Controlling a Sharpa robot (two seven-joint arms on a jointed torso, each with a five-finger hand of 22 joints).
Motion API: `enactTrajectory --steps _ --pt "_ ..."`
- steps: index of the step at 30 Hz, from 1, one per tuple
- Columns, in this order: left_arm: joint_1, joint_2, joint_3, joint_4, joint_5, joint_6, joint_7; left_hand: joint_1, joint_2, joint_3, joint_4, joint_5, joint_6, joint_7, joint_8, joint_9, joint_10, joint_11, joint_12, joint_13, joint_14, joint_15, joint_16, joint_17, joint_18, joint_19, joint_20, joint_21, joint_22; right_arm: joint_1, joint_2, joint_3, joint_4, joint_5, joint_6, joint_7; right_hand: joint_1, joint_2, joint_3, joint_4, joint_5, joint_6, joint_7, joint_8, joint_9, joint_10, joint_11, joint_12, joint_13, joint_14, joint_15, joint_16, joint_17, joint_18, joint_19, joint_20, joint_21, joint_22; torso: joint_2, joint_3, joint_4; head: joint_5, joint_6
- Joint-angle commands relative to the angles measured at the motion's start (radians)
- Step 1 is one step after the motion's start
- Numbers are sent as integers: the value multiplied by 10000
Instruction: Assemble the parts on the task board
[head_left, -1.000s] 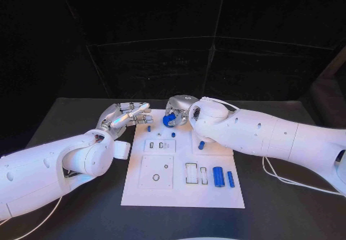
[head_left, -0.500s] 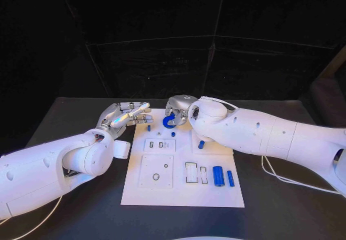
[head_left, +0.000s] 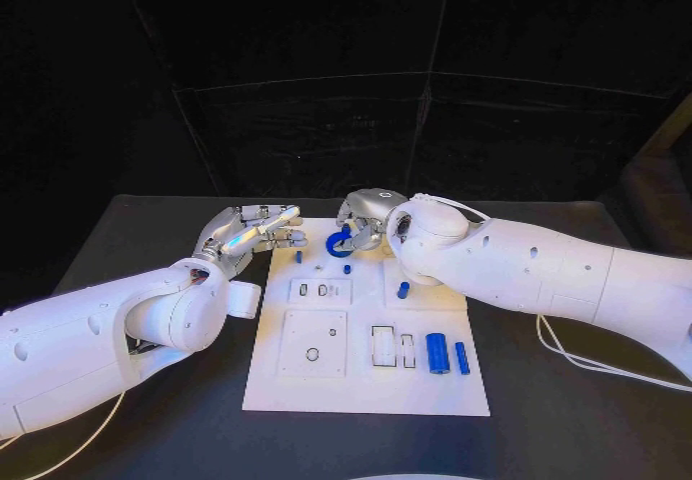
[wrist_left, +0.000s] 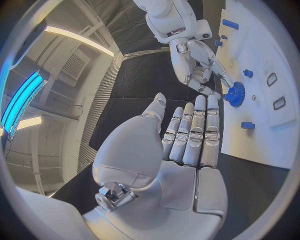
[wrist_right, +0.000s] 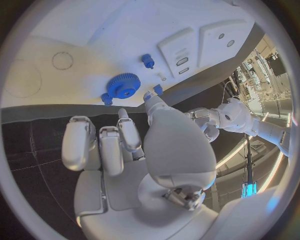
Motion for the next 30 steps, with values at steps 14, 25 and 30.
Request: enactTrajectory --steps 14,25,30 --pt "19 -156 7 88 -50 76 47 91 21 17 -59 29 33 3 -52 -14 25 25 -46 -16 49 7 -59 15 123 72 13 -49 -12 43 -3664 -4 1743 4284 -1715 3621 1433 4 -104 -842 729 156 -78 75 10 -249 -27 -212 -214 877 -17 137 1838 -127 -14 -10 44 35 -14 79 -339 -76 224" --pt "16 -166 5 32 -50 115 40 91 21 17 -59 29 33 3 -52 -14 25 25 -46 -16 49 7 -59 15 123 72 13 -49 -12 -303 -4554 -13 1403 4638 -1553 4071 1494 -20 -256 -880 630 -199 -14 -72 -27 -325 31 -308 -309 879 30 142 1857 -131 -12 24 53 50 -8 96 -360 -387 244" --pt "13 -145 2 -8 -50 135 28 91 21 17 -59 29 33 3 -52 -14 25 25 -46 -16 49 7 -59 15 123 72 13 -49 -12 -609 -4473 -13 1069 4641 -1465 4124 1513 -13 -264 -888 615 -209 -7 -71 -23 -336 35 -321 -322 881 33 145 1864 -130 -14 28 52 48 4 93 -328 -401 208"
